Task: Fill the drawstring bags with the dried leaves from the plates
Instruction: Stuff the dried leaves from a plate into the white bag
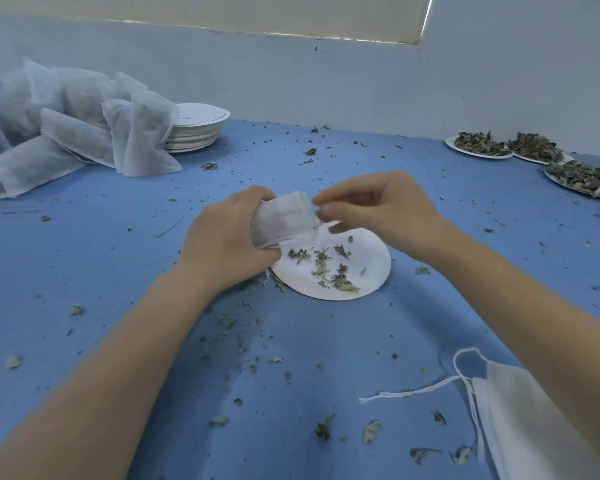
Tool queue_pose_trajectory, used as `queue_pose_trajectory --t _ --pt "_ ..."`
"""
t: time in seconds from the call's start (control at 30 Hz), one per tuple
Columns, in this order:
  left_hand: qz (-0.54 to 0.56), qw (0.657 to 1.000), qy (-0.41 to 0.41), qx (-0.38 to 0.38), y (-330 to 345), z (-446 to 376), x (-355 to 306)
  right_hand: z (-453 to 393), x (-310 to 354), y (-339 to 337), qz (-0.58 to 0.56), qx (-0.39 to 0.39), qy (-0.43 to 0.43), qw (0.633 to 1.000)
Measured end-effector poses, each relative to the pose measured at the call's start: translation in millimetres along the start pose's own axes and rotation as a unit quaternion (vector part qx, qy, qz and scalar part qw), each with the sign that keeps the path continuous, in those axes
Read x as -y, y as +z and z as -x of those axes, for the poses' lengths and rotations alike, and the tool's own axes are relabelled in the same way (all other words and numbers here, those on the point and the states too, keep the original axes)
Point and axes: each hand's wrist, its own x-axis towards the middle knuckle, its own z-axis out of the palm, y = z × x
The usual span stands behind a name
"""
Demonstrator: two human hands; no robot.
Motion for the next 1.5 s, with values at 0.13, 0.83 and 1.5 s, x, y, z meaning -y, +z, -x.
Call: queue_pose_trajectory --t 0.13,0.83,1.5 --pt "-0.007 1.0 -0.018 -0.007 0 -1 6 -8 -28 -3 0.361 0.009 0.063 0.93" --pt "0.02 0.999 -0.044 -0.014 4 -2 14 1 -30 10 0.362 0.163 -0.096 0.913" --pt "0.006 0.999 -0.043 0.003 5 1 10 18 -25 0 0.391 0.203 0.019 0.897"
